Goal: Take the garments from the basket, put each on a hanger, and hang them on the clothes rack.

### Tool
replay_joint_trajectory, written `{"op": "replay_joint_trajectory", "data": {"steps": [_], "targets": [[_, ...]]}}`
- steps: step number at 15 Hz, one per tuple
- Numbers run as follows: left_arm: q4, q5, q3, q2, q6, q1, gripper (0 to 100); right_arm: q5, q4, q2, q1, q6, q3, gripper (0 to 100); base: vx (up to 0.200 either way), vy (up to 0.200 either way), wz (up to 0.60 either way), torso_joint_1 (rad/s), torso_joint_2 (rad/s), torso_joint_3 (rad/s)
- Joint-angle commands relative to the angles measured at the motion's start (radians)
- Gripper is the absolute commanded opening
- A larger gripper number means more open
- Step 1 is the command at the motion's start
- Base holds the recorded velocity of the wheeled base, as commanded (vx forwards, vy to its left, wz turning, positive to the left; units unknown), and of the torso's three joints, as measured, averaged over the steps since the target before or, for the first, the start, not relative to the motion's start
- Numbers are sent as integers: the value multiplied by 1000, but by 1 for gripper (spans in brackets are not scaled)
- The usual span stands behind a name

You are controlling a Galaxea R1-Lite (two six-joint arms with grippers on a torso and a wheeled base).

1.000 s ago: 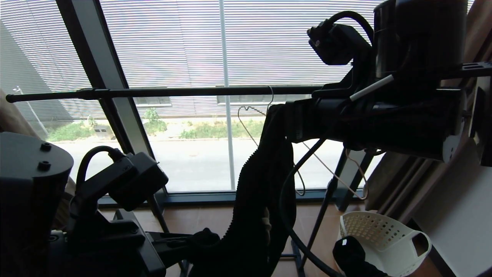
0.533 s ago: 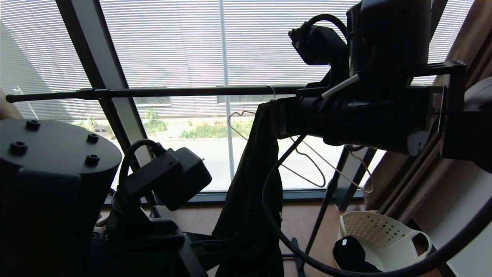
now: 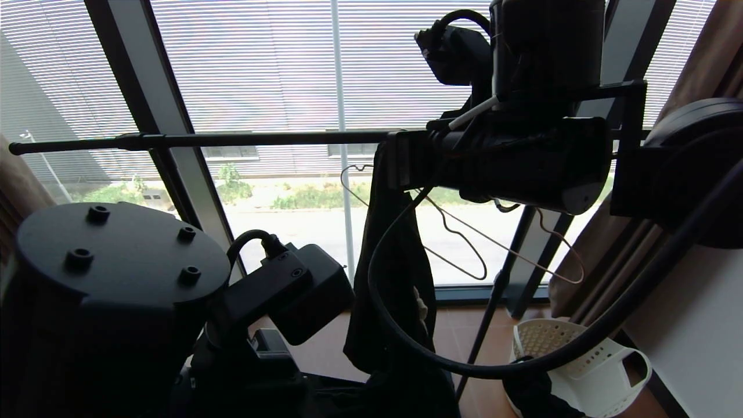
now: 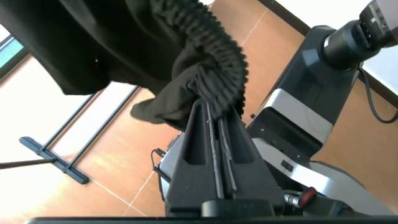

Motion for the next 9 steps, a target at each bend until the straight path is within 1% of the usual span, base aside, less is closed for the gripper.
{"op": "replay_joint_trajectory", "data": {"steps": [1, 3, 4, 6, 9], "targets": [[0, 0, 1, 3, 0, -13, 0, -1, 0, 22, 1, 7, -17, 0, 0, 0, 0, 0, 0, 0], [0, 0, 11, 3, 0, -17, 0, -13, 0, 22, -1, 21, -26, 0, 0, 0, 0, 0, 0, 0], [0, -2, 24, 2, 0, -17, 0, -36, 0, 22, -2, 35, -28, 0, 0, 0, 0, 0, 0, 0], [-12, -2, 48, -5, 0, -17, 0, -50, 0, 17, -6, 66, -31, 0, 0, 0, 0, 0, 0, 0], [-24, -2, 74, -40, -1, -6, 0, -85, 0, -1, -24, 103, -26, 0, 0, 0, 0, 0, 0, 0]]}}
